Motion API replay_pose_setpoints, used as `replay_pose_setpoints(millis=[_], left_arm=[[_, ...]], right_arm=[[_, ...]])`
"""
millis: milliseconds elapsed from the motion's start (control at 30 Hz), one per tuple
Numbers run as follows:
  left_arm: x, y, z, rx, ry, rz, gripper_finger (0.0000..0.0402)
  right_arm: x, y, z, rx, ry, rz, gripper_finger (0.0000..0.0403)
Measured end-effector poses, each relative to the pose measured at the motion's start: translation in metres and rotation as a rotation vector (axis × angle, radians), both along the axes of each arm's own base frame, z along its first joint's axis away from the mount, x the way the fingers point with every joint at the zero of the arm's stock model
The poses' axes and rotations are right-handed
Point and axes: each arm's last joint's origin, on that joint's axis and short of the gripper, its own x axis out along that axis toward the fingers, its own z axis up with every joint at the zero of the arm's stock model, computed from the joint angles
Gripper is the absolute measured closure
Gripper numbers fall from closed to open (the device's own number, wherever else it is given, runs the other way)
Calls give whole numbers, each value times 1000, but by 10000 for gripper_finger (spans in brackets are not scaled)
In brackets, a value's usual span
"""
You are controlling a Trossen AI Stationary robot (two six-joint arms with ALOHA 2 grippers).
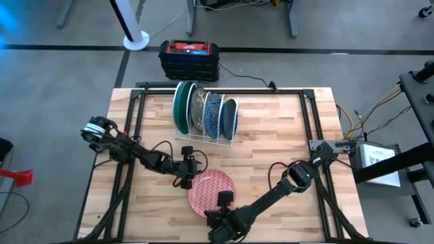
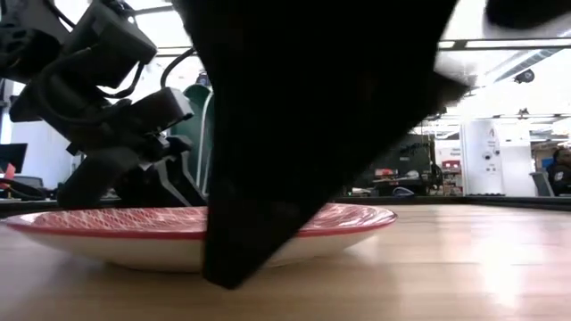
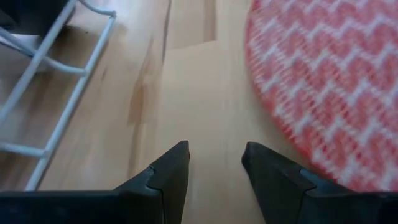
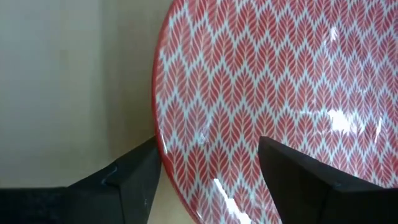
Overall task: Sort dishes
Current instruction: Put the orange patterned plate into the dish rack
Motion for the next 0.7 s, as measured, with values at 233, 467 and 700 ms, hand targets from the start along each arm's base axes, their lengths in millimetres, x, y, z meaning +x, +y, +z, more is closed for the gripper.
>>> replay_pose_setpoints(millis=[233, 467, 700], left_arm=[[3, -2, -3, -10, 16, -35, 248], [3, -2, -7, -21, 31, -50, 248], [3, -2, -7, -22, 37, -52, 248]], right_arm=[[-2, -5, -11, -72, 10, 31, 149], [-2, -6, -11, -159, -7, 88, 166], [-2, -7, -11, -196, -26, 69, 185]])
